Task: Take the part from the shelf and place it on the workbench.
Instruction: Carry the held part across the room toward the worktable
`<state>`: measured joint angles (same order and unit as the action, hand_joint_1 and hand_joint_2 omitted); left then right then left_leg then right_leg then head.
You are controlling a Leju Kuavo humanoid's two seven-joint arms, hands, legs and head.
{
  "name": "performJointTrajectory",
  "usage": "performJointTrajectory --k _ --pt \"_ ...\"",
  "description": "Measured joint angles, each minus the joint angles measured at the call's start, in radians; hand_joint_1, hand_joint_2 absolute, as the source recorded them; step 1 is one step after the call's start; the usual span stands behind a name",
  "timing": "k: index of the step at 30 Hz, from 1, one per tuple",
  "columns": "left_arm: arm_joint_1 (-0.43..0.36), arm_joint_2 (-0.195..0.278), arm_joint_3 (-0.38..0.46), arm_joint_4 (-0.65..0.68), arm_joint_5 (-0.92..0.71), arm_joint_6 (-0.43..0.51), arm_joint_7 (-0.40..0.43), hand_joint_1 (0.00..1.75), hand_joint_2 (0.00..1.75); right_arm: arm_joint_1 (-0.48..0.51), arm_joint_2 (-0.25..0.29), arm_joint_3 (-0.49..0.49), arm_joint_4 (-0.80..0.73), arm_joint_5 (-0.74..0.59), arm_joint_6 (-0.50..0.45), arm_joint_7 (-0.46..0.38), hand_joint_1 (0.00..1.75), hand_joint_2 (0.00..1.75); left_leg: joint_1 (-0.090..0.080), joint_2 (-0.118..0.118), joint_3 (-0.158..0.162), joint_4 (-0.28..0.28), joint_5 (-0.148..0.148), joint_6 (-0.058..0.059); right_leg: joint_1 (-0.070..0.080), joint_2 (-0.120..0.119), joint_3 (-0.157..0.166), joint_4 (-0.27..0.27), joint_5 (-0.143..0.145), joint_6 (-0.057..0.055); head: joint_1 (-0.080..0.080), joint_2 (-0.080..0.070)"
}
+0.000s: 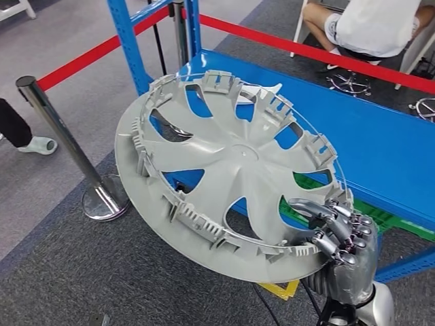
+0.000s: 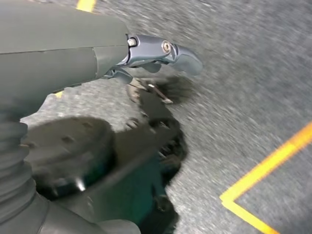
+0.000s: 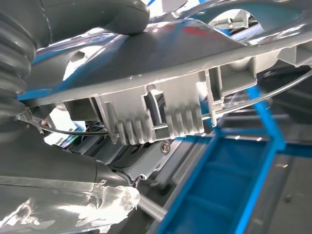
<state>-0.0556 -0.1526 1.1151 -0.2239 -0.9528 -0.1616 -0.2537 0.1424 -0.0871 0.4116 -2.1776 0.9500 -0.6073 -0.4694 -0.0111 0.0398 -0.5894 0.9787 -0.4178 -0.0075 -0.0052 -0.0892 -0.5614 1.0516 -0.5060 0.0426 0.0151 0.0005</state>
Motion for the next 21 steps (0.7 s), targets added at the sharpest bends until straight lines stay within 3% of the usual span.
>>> performJointTrajectory --k 2,4,5,6,7,9,11,12,13,15,16,18,20,21 --pt "-0.002 -0.001 0.001 0.000 -0.018 0.035 0.034 0.00 1.75 -0.002 -0.002 0.001 0.001 0.000 0.002 -0.004 1.75 1.75 0.004 -0.027 0.002 -0.003 0.004 0.008 -0.003 0.064 -0.045 0.101 -0.053 0.005 0.006 0.000" --pt "-0.003 0.000 0.001 0.000 -0.031 0.068 0.049 0.00 1.75 -0.003 -0.004 0.001 0.001 0.007 0.002 -0.004 1.75 1.75 0.003 -0.057 0.002 -0.003 0.004 0.011 -0.002 0.086 -0.111 0.231 -0.101 0.006 0.010 0.000" --pt "-0.002 0.001 0.001 0.000 -0.034 0.078 0.052 0.00 1.75 -0.003 -0.004 0.001 0.001 0.011 0.002 -0.003 1.75 1.75 0.003 -0.073 0.003 -0.003 0.004 0.011 -0.002 0.088 -0.131 0.262 -0.102 0.006 0.010 0.000" --pt "-0.001 0.002 0.002 0.000 -0.034 0.082 0.054 0.00 1.75 -0.002 -0.004 0.001 0.001 0.014 0.002 -0.001 1.75 1.75 0.003 -0.089 0.004 -0.002 0.004 0.011 -0.002 0.089 -0.132 0.252 -0.082 0.006 0.010 0.000" --pt "0.000 0.002 0.003 0.000 -0.033 0.080 0.057 0.00 1.75 -0.003 -0.004 0.001 0.001 0.016 0.002 0.000 1.75 1.75 0.004 -0.105 0.006 -0.001 0.003 0.010 -0.004 0.095 -0.112 0.202 -0.045 0.006 0.010 0.000" --pt "-0.001 0.004 0.006 0.000 -0.031 0.070 0.051 0.00 1.75 -0.003 -0.004 0.001 0.001 0.020 0.000 0.000 1.75 1.75 0.005 -0.136 0.005 0.005 0.002 0.003 -0.014 0.143 -0.052 0.062 0.020 0.008 0.011 0.000" --pt "-0.002 0.005 0.011 0.000 -0.029 0.066 0.035 0.00 1.75 -0.002 -0.005 0.001 0.001 0.024 -0.002 0.001 1.75 1.75 0.007 -0.160 -0.004 0.010 0.004 -0.009 -0.020 0.187 -0.019 -0.007 0.038 0.004 0.009 0.000" --pt "-0.001 0.005 0.014 0.000 -0.028 0.066 0.030 0.00 1.75 -0.001 -0.005 0.002 0.001 0.026 -0.003 0.001 1.75 1.75 0.008 -0.171 -0.009 0.010 0.007 -0.015 -0.020 0.190 -0.018 -0.010 0.036 -0.001 0.009 0.000" --pt "0.001 0.006 0.016 0.000 -0.028 0.067 0.026 0.00 1.75 -0.001 -0.005 0.002 0.001 0.028 -0.004 0.002 1.75 1.75 0.011 -0.180 -0.013 0.008 0.009 -0.021 -0.018 0.178 -0.018 -0.009 0.038 -0.008 0.008 0.000" --pt "0.004 0.007 0.019 0.000 -0.029 0.070 0.014 0.00 1.75 -0.001 -0.005 0.002 0.000 0.031 -0.006 0.002 1.75 1.75 0.010 -0.155 -0.025 0.026 -0.003 -0.030 -0.019 0.152 -0.015 -0.013 0.040 -0.021 0.003 0.000" --pt "0.003 0.007 0.019 0.000 -0.030 0.069 0.007 0.00 1.75 0.000 -0.005 0.001 0.000 0.032 -0.008 0.002 1.75 1.75 0.008 -0.126 -0.043 0.061 -0.024 -0.035 -0.020 0.136 -0.013 -0.016 0.041 -0.027 -0.001 0.000" --pt "-0.002 0.006 0.019 0.000 -0.035 0.055 -0.005 0.00 1.75 0.002 -0.005 0.001 0.000 0.030 -0.013 0.002 1.75 1.75 0.009 -0.072 -0.106 0.187 -0.087 -0.044 -0.017 0.105 -0.012 -0.017 0.040 -0.034 -0.010 0.000" --pt "-0.003 0.006 0.019 0.000 -0.040 0.030 -0.008 0.00 1.75 0.003 -0.005 0.001 0.000 0.024 -0.014 0.001 1.75 1.75 0.011 -0.056 -0.159 0.291 -0.120 -0.048 -0.015 0.073 -0.012 -0.017 0.038 -0.036 -0.011 0.000" --pt "-0.002 0.005 0.019 0.000 -0.042 0.019 -0.008 0.00 1.75 0.002 -0.005 0.001 0.000 0.022 -0.014 0.000 1.75 1.75 0.012 -0.053 -0.160 0.294 -0.109 -0.048 -0.014 0.059 -0.011 -0.017 0.037 -0.036 -0.011 0.000"
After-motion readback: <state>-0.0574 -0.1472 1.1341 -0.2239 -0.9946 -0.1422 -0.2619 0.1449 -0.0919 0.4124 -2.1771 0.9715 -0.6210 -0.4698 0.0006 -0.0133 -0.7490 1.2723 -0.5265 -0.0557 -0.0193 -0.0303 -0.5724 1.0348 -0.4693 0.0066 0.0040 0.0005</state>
